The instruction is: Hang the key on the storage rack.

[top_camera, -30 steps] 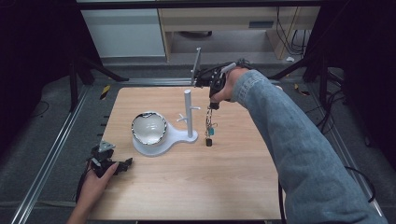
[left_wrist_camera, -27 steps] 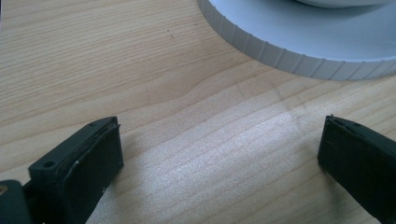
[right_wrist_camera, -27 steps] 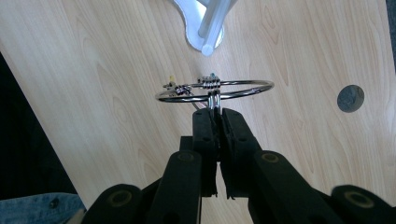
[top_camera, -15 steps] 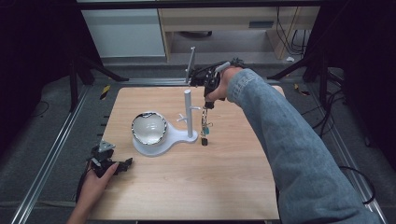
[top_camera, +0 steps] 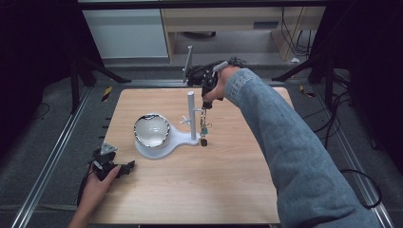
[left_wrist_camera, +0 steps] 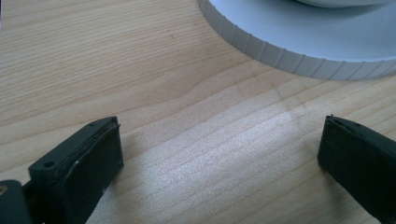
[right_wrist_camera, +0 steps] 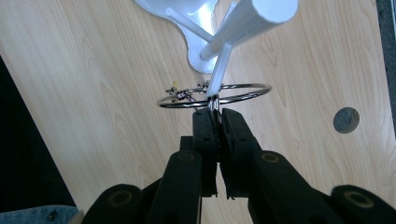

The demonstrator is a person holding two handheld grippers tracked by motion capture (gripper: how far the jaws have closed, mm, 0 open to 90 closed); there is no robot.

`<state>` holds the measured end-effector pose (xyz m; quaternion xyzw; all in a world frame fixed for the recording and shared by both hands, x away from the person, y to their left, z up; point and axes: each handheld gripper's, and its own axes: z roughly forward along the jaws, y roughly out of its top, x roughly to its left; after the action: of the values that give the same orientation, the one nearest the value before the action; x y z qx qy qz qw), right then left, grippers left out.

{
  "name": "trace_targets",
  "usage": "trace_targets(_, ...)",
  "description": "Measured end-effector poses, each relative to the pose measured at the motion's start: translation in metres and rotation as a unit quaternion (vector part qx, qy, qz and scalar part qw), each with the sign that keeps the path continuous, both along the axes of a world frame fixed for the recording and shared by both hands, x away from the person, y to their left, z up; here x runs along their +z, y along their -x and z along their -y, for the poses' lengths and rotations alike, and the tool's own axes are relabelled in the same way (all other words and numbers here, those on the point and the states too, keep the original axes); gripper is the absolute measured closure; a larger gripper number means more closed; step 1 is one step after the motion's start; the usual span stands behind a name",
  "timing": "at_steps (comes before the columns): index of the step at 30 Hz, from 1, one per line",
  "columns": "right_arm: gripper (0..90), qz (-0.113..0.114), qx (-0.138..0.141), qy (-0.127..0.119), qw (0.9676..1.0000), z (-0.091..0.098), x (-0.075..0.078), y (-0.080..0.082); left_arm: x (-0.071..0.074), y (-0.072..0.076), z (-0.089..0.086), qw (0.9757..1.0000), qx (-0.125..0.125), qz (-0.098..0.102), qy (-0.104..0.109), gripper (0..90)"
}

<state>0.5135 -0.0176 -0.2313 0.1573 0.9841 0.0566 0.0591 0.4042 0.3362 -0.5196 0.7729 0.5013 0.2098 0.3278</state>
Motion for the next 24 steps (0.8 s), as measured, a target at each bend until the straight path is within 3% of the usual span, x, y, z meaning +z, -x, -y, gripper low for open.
trace_targets(24,84.9,-0.011,-0.002,-0.011,0.9999,-0.0095,-0.0085,-0.0101,0.0000,0.0000,0.0000,1.0000,0.000,0.000,0.000,0.0)
